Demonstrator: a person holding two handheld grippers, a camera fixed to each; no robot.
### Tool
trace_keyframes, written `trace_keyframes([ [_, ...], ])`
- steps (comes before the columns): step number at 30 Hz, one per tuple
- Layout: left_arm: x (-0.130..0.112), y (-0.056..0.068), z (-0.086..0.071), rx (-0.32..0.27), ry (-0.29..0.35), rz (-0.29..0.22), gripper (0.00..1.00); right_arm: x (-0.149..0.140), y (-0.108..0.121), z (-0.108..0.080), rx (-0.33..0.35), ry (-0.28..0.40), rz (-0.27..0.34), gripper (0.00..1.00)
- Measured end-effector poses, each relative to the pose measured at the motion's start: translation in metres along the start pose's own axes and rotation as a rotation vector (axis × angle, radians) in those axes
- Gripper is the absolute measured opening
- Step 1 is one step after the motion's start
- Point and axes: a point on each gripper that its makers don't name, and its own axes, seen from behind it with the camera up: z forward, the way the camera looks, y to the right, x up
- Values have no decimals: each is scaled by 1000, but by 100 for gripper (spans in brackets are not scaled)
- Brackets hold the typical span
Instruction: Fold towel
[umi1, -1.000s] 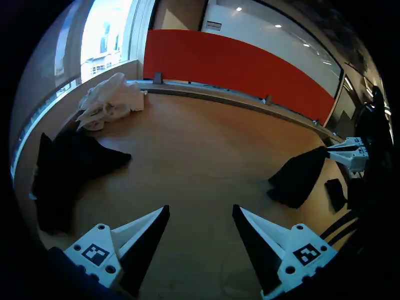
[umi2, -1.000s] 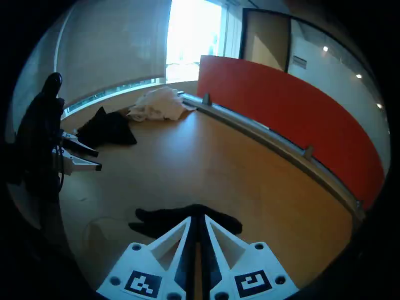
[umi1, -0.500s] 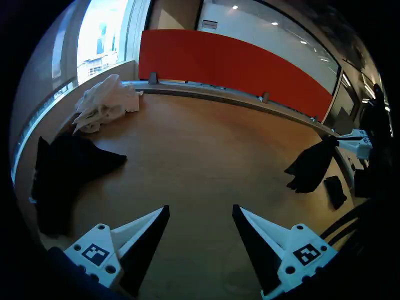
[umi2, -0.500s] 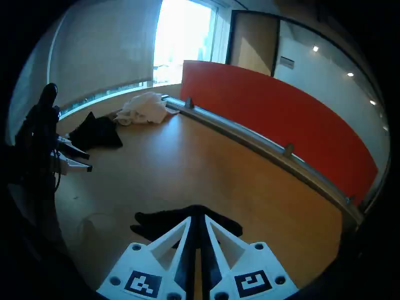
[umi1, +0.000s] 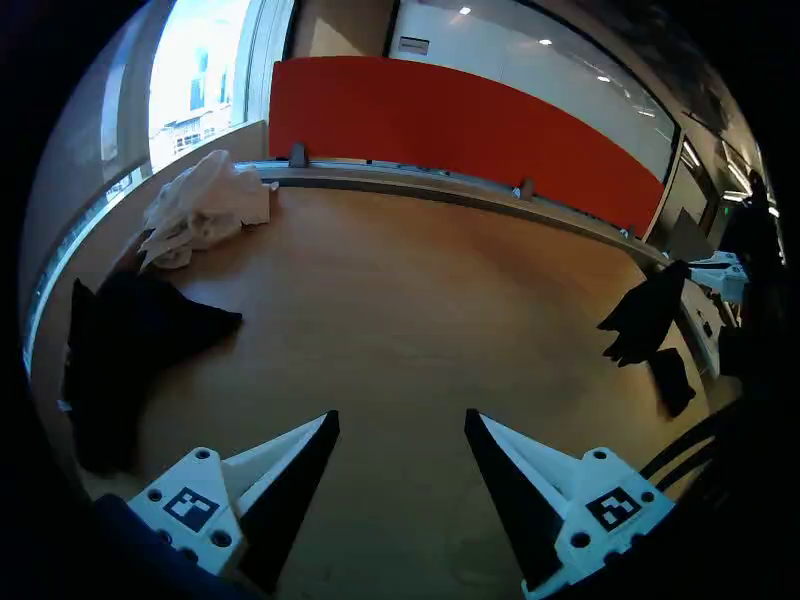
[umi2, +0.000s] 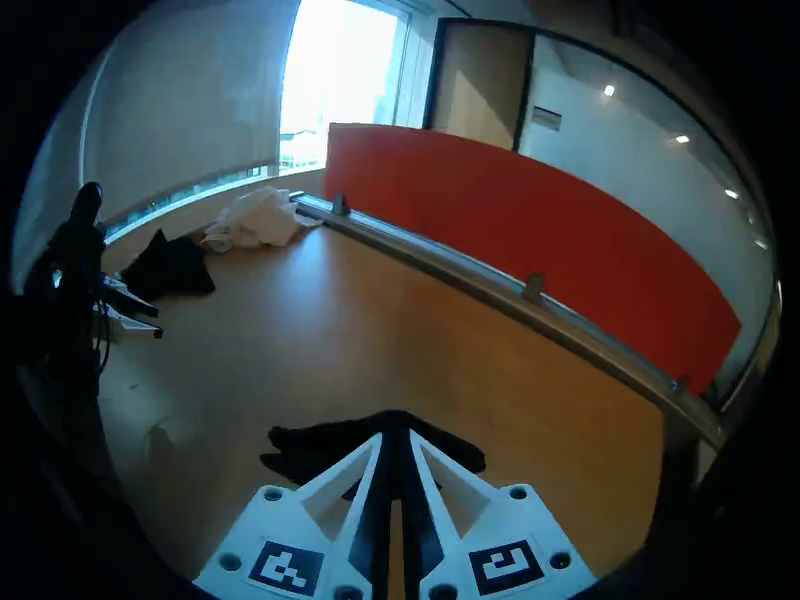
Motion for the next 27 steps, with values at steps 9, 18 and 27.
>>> trace_keyframes([
  [9,5,6,5,6,-2,5,93,-23,47,-18,-43,-26,13,4],
  [18,8,14,7,10,-3,-2,94,-45,91,-33,-82,-48,34,4],
  [27,8,20,9,18,-11,12,93,-69,131,-46,-122,-84,43,4],
])
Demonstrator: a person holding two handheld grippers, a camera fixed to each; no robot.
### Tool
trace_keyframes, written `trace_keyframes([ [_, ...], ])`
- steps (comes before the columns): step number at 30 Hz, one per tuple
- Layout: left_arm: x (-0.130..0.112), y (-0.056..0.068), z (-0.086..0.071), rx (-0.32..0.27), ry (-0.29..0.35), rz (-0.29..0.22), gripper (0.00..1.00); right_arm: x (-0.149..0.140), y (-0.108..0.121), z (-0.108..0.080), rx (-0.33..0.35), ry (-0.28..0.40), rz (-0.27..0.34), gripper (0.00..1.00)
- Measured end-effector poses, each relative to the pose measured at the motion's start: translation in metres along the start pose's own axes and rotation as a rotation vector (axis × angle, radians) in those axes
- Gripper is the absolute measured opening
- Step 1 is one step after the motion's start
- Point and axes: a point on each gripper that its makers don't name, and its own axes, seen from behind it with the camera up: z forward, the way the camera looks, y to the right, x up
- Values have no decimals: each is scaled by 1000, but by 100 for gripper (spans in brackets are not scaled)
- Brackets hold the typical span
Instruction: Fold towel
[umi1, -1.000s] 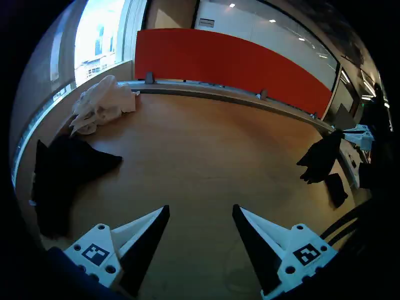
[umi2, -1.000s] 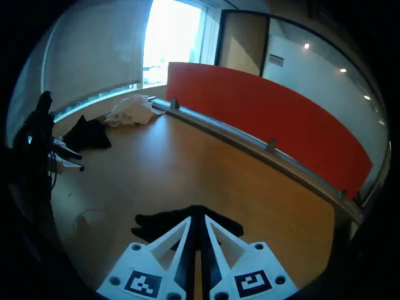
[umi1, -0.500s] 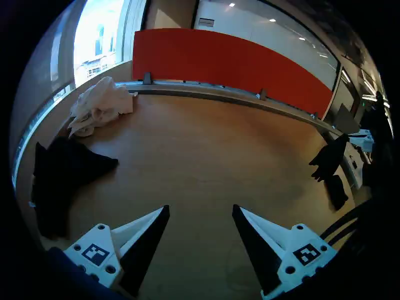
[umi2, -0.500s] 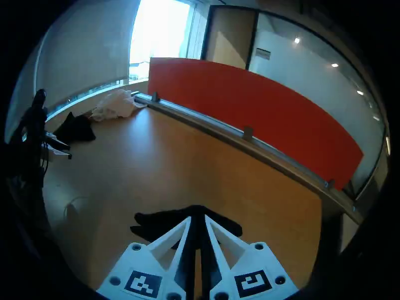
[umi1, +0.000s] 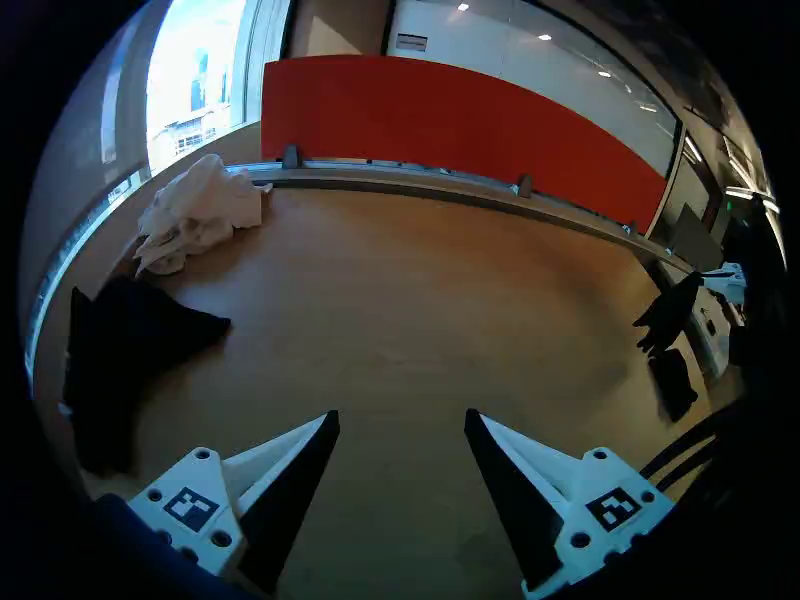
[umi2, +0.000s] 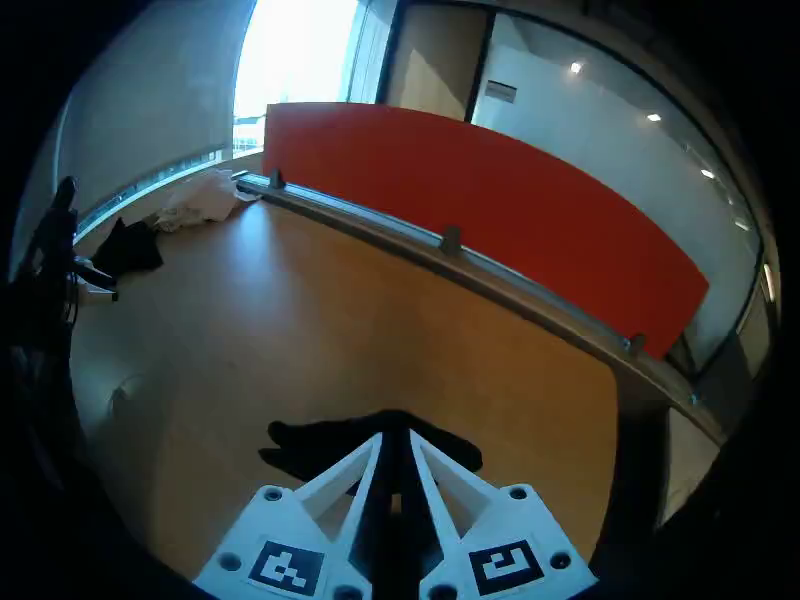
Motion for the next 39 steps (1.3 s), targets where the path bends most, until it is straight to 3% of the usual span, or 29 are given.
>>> trace_keyframes([
  [12,2,9,2,6,-3,9,93,-29,36,-6,-32,-44,19,4],
  [28,0,21,1,-1,-2,21,93,-61,44,-23,-57,-81,35,4],
  [39,-1,22,-4,-7,-1,34,93,-121,47,-52,-93,-158,63,4],
])
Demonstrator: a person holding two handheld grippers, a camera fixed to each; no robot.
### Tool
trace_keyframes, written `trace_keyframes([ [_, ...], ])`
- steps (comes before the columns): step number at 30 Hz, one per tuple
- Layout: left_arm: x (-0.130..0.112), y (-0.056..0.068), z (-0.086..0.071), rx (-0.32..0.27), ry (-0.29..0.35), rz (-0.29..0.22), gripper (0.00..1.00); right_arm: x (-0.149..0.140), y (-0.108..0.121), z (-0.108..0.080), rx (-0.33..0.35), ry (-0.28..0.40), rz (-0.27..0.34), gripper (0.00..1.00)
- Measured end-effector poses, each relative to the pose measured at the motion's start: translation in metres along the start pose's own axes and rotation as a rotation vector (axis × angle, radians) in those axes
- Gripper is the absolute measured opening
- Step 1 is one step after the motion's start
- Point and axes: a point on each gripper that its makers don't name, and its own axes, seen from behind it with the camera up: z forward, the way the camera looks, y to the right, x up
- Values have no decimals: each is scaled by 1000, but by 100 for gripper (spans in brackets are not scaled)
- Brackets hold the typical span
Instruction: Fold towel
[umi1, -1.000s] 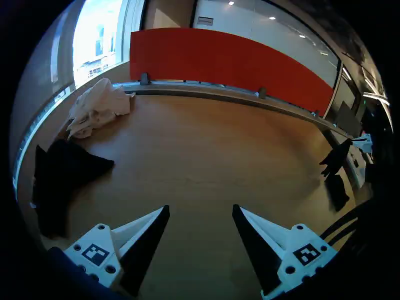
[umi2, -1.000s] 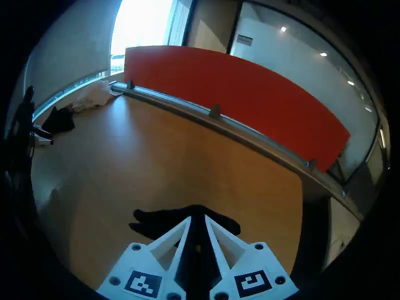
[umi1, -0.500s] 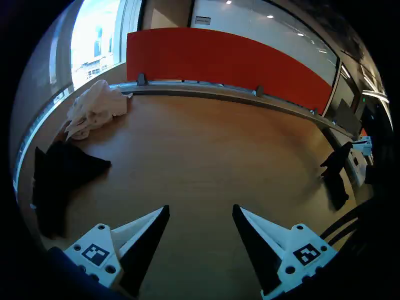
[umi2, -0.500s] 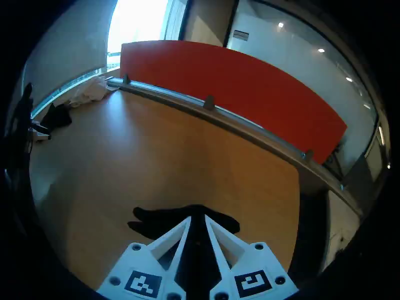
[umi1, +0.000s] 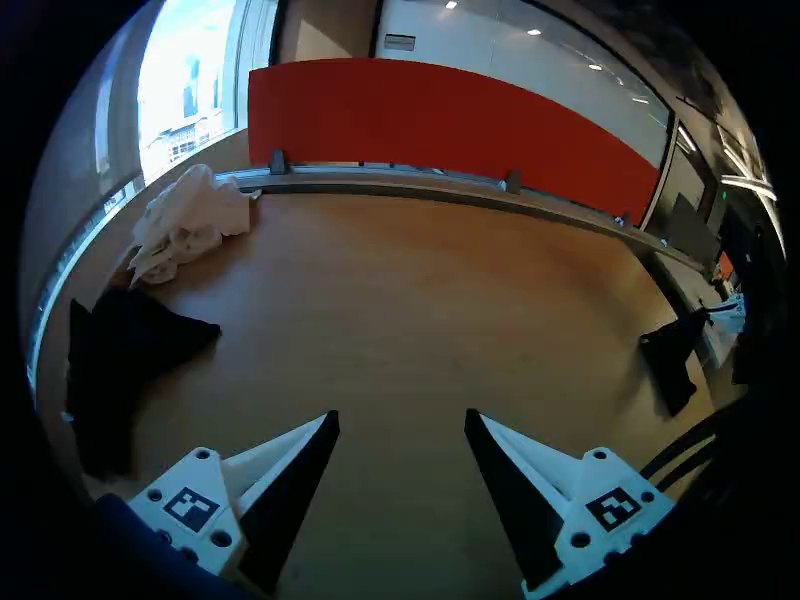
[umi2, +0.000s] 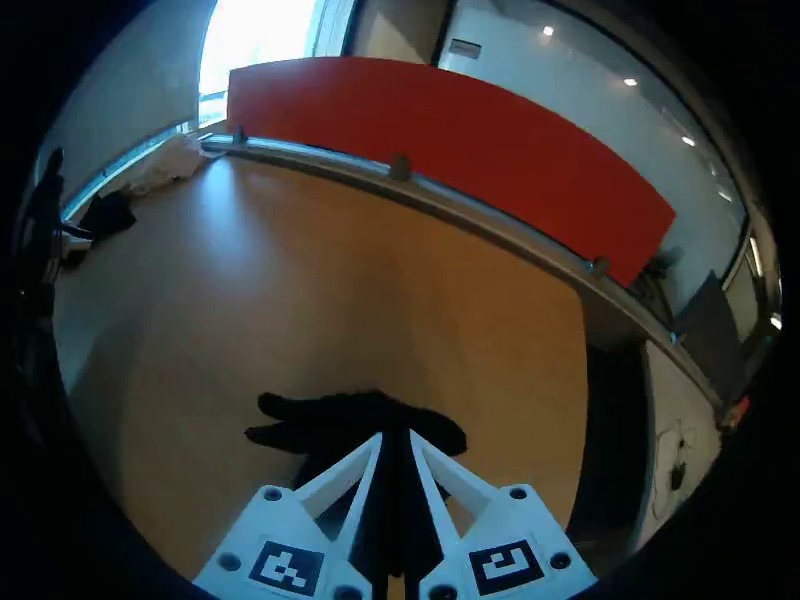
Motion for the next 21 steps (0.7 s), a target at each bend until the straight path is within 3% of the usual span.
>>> trace_keyframes([
  [8,-5,2,-3,-5,-5,11,93,-50,2,-7,-27,-59,57,4],
  [21,-8,0,-6,-4,-6,25,93,-106,-3,-3,-54,-144,149,4],
])
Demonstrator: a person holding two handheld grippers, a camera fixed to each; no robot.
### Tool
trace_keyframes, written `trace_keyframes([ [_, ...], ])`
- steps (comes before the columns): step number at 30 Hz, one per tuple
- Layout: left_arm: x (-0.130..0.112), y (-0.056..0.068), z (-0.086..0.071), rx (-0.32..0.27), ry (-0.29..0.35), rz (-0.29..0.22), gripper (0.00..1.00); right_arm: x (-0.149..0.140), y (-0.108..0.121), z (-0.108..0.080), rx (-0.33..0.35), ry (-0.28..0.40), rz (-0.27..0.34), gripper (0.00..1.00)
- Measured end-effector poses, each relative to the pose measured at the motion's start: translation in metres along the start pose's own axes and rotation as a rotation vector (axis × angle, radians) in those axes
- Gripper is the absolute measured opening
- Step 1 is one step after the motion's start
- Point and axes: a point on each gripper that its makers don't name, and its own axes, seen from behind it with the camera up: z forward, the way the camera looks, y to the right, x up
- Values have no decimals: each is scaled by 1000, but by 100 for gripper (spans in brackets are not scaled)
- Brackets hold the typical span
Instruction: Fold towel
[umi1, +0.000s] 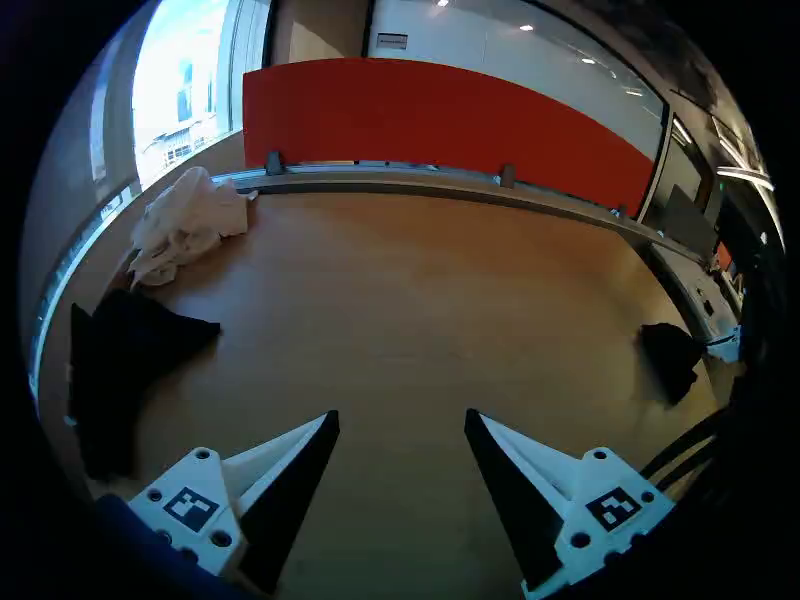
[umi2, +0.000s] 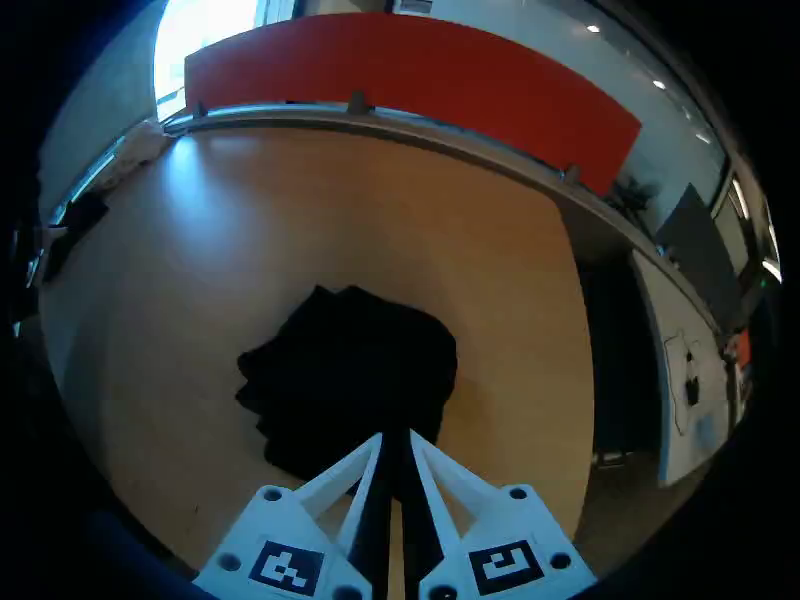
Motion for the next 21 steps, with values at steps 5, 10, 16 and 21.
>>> trace_keyframes([
  [5,-1,-2,-1,6,-1,6,93,-18,0,8,-7,-38,25,4],
  [10,-1,-5,-2,10,-2,8,93,-34,-1,15,-14,-74,40,4],
  [16,-2,-6,-3,15,-3,8,93,-48,0,23,-25,-113,57,4],
  [21,-3,-7,-4,18,-3,9,93,-55,0,28,-30,-134,73,4],
])
